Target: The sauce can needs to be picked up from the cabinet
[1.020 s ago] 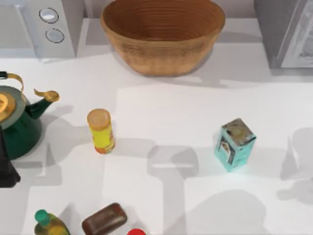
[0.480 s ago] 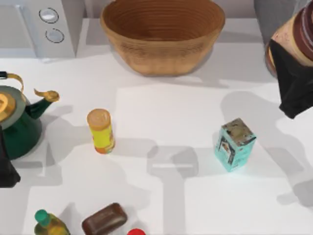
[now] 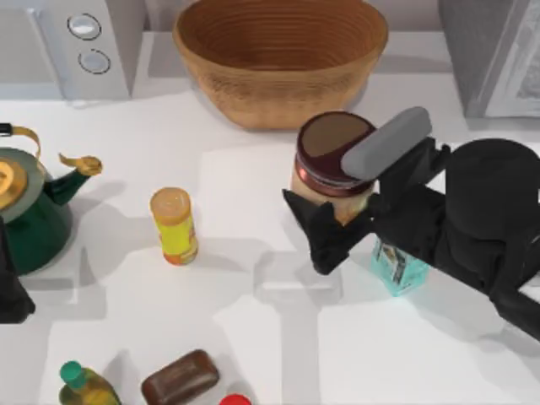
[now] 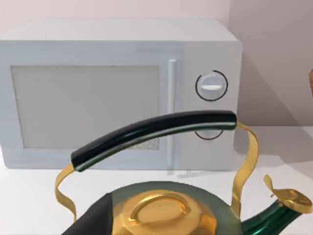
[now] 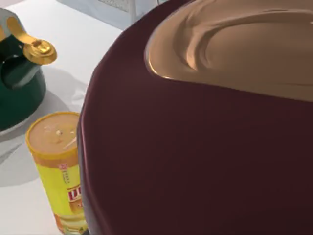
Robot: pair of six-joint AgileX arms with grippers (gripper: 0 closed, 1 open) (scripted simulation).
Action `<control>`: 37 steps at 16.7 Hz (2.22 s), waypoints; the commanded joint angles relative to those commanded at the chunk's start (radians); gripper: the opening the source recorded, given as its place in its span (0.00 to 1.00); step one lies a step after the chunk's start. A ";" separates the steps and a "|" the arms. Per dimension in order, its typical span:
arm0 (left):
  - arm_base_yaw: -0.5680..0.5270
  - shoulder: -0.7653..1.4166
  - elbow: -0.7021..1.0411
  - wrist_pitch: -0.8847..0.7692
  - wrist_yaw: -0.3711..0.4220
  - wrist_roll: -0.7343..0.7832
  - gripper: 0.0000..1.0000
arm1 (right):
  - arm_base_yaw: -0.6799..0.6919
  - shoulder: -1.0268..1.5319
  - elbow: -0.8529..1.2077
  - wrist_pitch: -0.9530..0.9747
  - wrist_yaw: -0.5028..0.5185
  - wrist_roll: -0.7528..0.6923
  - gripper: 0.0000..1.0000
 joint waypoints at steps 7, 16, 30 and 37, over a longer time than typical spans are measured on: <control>0.000 0.000 0.000 0.000 0.000 0.000 1.00 | 0.041 0.075 0.001 -0.002 0.019 0.008 0.00; 0.000 0.000 0.000 0.000 0.000 0.000 1.00 | 0.048 0.325 0.107 0.112 0.029 0.011 0.00; 0.000 0.000 0.000 0.000 0.000 0.000 1.00 | 0.051 0.384 0.150 0.157 0.032 0.013 0.60; 0.000 0.000 0.000 0.000 0.000 0.000 1.00 | 0.051 0.384 0.150 0.157 0.032 0.013 1.00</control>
